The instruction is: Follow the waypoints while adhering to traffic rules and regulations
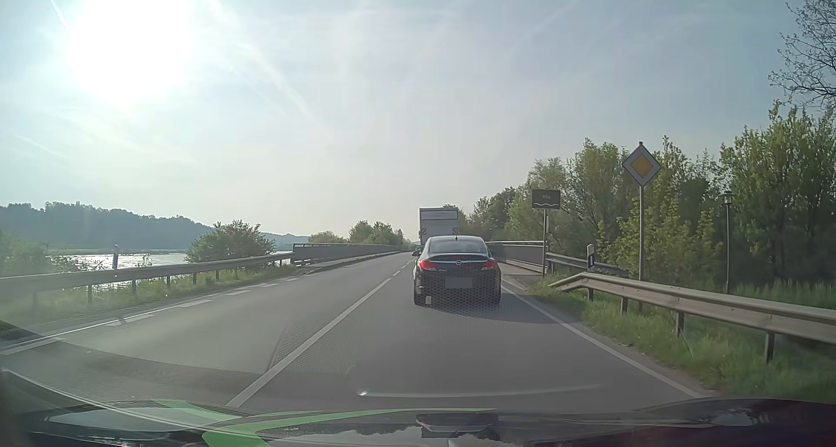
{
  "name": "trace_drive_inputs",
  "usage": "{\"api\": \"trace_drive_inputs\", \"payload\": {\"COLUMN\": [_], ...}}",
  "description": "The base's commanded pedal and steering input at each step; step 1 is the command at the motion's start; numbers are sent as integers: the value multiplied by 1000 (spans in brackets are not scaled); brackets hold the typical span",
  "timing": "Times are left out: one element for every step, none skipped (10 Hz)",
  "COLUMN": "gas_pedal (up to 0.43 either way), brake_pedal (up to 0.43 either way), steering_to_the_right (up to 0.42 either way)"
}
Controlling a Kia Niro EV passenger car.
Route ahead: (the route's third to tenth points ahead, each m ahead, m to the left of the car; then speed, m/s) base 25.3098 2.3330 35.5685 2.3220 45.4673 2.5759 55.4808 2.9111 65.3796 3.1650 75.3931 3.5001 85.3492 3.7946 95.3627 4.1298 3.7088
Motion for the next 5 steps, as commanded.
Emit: {"api": "trace_drive_inputs", "payload": {"gas_pedal": [0, 0, 0, 0, 0], "brake_pedal": [0, 0, 0, 0, 0], "steering_to_the_right": [1, 1, 1, 1, 1]}}
